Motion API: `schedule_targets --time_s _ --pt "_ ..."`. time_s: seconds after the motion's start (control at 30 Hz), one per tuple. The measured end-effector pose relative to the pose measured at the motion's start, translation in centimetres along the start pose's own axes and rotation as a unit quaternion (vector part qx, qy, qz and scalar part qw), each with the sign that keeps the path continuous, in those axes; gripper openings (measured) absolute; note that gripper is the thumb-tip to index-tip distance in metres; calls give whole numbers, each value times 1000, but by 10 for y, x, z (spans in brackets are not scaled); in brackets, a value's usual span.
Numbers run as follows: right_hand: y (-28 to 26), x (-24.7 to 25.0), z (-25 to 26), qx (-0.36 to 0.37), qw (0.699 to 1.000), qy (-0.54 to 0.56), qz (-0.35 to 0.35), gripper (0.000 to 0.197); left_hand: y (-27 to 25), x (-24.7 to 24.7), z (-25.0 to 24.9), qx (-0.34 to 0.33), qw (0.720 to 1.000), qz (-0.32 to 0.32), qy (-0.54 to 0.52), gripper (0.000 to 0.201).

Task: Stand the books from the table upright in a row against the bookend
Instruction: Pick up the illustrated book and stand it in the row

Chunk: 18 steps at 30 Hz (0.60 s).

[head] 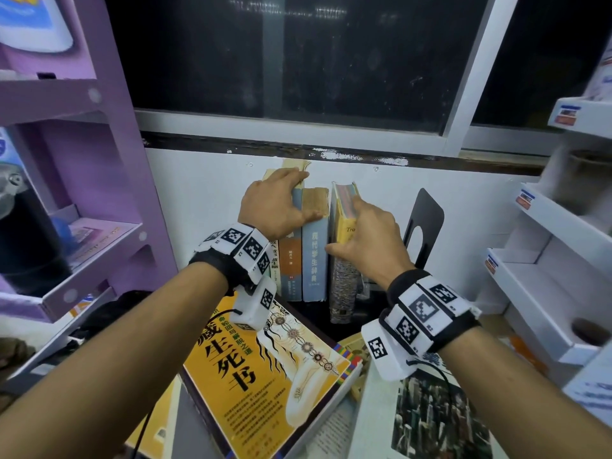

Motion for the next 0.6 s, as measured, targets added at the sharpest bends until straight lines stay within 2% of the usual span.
schedule_targets --time_s 0.27,0.6 --pt "6 6 -11 -20 997 50 -61 71 0 -1 1 3 1000 -2 -5 81" --pt "25 16 -2 -7 991 51 -126 59 0 -1 2 3 1000 -5 -10 82"
Point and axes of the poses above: each hand's wrist, its own y-axis towards the middle knuckle, its own x-axis out of the back of the hand, z = x × y, the point moved 6 cm from there along y, towards the middle knuckle, and after that the axes turned 4 degrees about z, right-handed, at the moved point
